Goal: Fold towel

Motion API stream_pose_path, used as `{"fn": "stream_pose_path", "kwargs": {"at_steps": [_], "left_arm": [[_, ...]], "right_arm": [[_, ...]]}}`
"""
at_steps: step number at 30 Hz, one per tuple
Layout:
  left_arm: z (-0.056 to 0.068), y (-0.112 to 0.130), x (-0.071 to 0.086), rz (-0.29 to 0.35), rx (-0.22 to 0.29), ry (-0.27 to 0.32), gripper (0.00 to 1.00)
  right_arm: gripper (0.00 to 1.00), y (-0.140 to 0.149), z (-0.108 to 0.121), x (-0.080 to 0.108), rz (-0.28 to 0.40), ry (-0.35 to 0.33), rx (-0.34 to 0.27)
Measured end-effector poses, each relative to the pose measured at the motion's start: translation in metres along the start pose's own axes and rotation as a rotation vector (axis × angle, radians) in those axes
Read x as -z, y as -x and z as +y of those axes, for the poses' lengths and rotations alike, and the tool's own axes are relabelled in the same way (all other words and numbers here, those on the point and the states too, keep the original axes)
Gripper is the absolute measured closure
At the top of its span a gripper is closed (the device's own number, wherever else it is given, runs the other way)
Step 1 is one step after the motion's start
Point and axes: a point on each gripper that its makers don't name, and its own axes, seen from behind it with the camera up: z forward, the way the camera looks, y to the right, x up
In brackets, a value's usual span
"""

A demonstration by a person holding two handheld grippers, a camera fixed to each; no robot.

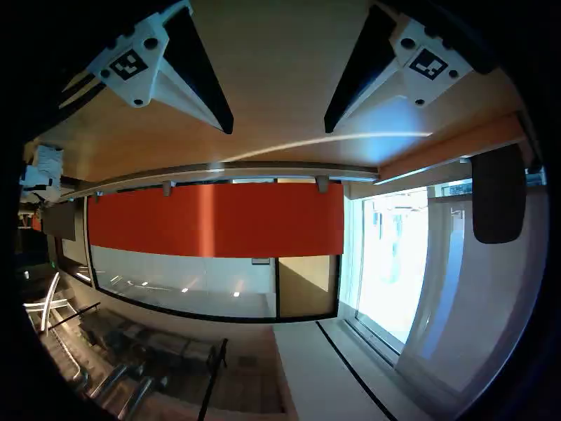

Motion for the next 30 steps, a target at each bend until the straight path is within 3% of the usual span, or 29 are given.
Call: {"fn": "stream_pose_path", "kwargs": {"at_steps": [8, 30], "left_arm": [[0.000, 0.000, 0.000, 0.000, 0.000, 0.000, 0.03], [0.000, 0.000, 0.000, 0.000, 0.000, 0.000, 0.04]], "right_arm": [[0.00, -0.004, -0.004, -0.001, 0.006, 0.002, -0.027], [0.00, -0.005, -0.012, 0.009, 0.030, 0.004, -0.005]]}}
